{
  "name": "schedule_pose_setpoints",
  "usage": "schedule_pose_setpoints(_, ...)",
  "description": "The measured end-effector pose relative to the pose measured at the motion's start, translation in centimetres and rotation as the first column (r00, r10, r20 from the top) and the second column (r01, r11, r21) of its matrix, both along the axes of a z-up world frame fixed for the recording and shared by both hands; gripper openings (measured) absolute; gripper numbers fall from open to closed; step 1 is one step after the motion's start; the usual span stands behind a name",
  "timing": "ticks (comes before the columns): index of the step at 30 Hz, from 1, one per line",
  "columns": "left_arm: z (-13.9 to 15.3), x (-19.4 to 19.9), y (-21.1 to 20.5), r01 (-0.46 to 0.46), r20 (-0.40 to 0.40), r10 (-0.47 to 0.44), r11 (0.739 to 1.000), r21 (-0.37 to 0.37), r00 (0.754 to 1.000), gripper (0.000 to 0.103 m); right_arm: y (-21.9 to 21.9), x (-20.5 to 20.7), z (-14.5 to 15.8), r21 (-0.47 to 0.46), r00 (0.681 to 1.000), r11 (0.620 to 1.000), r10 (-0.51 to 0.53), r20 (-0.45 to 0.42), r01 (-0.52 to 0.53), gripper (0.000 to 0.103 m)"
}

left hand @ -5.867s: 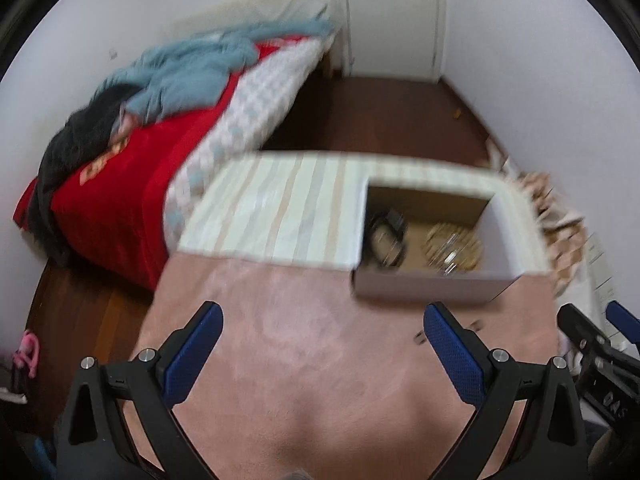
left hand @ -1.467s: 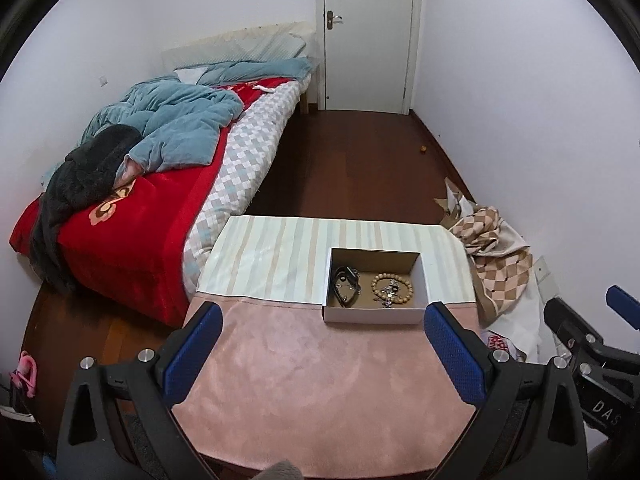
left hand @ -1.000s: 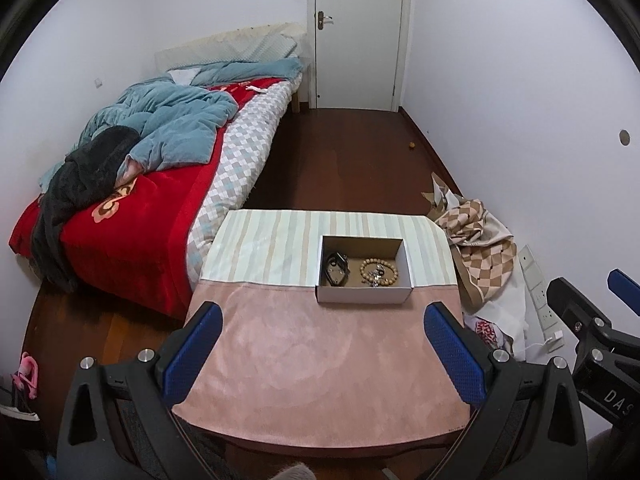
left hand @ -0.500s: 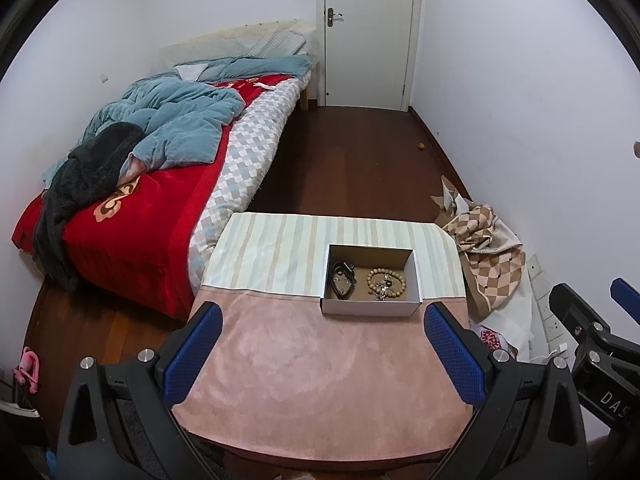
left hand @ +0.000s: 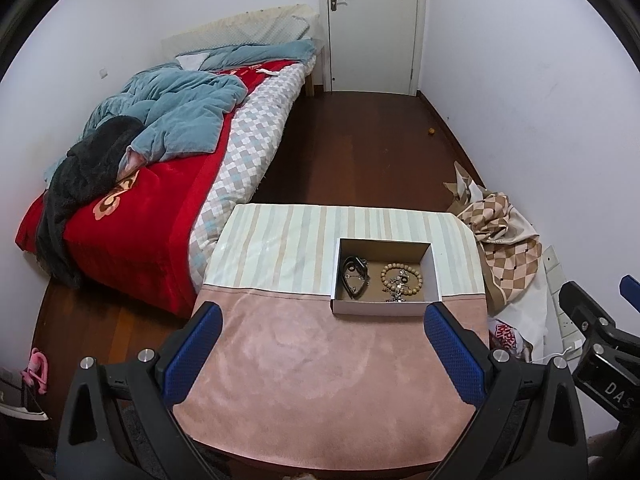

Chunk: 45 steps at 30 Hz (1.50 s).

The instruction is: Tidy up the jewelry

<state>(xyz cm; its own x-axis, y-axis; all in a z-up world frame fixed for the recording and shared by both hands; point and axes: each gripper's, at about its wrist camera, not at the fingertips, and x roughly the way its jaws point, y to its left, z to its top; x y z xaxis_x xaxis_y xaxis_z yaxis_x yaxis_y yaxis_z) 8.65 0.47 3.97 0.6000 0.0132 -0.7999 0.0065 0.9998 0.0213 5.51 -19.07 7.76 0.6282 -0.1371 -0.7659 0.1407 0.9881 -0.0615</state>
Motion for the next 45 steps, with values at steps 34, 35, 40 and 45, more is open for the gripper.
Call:
schedule_pose_setpoints(34,-1.5,0.9,0.4,-0.007,-0.026,0.007,1.000,-0.007,1.000,0.103,0.8,1.5,-2.3,-0.021,0.998,1.000,0.004,-0.057,-0.005,0.103)
schedule_pose_setpoints(35,-1.5,1.0,0.4,-0.009,-0.027,0.009,1.000,-0.006,1.000,0.103,0.8,1.5,-2.3,-0.022,0.998,1.000,0.004,-0.057,-0.006,0.103)
schedule_pose_setpoints(40,-1.6,0.9,0.5,-0.008,-0.031,0.008,1.000,-0.011,0.999,0.103,0.8,1.5,-2.3,-0.017,0.998,1.000,0.004,-0.056,-0.005,0.103)
schedule_pose_setpoints(45,-1.7,0.8,0.6,-0.007,-0.033,0.006,1.000,-0.015,0.999,0.103,0.8,1.5,-2.2,-0.016,0.999,1.000,0.007,-0.054,-0.008,0.103)
